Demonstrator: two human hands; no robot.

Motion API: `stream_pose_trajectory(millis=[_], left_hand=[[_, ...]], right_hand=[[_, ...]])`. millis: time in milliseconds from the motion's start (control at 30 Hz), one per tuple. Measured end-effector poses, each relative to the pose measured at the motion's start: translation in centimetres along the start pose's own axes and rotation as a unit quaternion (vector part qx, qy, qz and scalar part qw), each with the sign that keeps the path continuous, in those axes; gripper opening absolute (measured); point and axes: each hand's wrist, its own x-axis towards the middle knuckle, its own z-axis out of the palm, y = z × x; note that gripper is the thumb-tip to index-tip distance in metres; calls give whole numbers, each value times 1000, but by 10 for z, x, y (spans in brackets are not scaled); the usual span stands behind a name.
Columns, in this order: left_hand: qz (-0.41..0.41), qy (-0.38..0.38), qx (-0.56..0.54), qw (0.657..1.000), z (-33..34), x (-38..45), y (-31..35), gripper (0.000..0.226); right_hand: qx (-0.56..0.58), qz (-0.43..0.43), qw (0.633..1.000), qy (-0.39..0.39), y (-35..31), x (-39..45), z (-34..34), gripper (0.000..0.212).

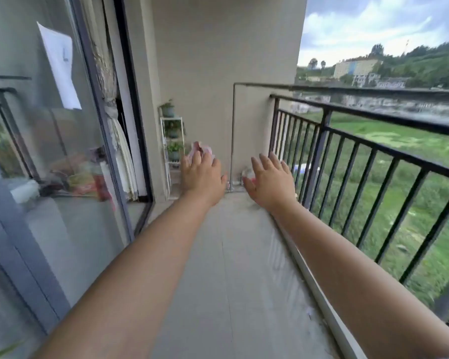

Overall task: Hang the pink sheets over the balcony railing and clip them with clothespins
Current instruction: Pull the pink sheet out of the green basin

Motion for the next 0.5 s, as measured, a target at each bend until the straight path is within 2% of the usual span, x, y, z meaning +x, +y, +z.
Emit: stream_pose_trajectory(millis=[233,500], left_hand=[[16,-147,0,989,152,36,-24,46],[3,-251,5,968,309,196,-63,44]], right_hand=[[8,49,986,-159,22,31,155,52],[20,62,966,-249,66,184,317,43]])
